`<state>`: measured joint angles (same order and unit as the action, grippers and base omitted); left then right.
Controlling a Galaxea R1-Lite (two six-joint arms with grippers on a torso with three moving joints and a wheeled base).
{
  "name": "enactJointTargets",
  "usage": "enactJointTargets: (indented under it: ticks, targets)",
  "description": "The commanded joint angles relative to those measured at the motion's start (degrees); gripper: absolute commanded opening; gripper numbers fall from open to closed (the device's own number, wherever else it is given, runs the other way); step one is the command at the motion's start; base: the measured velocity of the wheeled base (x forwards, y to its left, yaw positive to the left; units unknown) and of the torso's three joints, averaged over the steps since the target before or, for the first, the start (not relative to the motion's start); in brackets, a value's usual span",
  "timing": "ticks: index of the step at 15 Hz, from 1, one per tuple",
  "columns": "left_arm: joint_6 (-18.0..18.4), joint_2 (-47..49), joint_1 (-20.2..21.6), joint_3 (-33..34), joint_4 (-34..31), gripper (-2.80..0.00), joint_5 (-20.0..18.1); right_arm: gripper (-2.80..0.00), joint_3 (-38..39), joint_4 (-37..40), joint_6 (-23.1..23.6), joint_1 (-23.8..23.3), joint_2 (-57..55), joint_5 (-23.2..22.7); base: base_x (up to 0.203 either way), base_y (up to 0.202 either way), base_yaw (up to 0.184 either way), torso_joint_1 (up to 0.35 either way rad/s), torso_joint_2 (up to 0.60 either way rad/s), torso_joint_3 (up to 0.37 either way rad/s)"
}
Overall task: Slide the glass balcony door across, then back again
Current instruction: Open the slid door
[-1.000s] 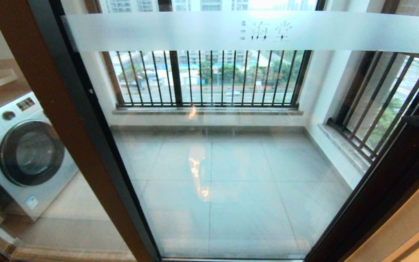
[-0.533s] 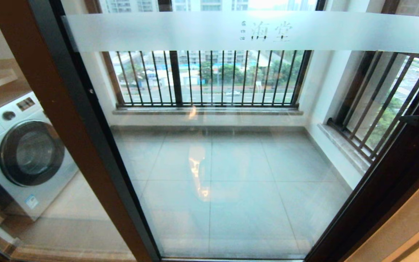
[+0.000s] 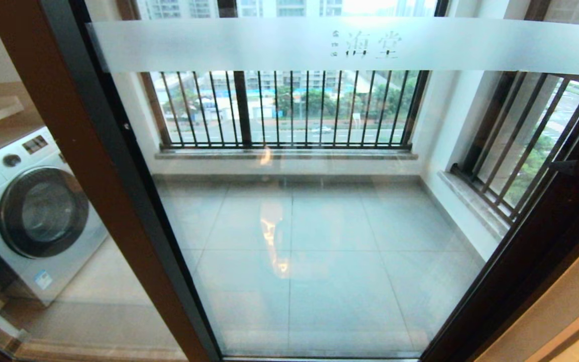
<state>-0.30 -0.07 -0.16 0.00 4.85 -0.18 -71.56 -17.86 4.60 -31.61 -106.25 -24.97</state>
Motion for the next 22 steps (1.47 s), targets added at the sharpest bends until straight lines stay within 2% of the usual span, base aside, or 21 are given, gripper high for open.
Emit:
enactJointTargets:
  ticks: [1, 11, 22]
  targets:
    - [-0.05, 0.07, -0.02, 1.93, 0.07, -2.8, 0.01, 0.0, -0.04, -0.33, -0.03, 0.67, -0.45, -0.2, 0.0, 0.0, 0.0, 0.0, 0.0, 0.0]
    - [-0.05, 0.07, -0.02, 1.93, 0.07, -2.8, 0.01, 0.0, 1.25, -0.33, -1.08, 2.35, 0.87, -0.48, 0.0, 0.0, 0.0, 0.0, 0.0, 0.0]
    - [-0.05, 0.07, -0.02, 1.93, 0.07, -2.8, 0.01, 0.0, 4.17, -0.25, -2.93, 4.54, 3.52, -3.59, 0.0, 0.0, 0.0, 0.0, 0.0, 0.0]
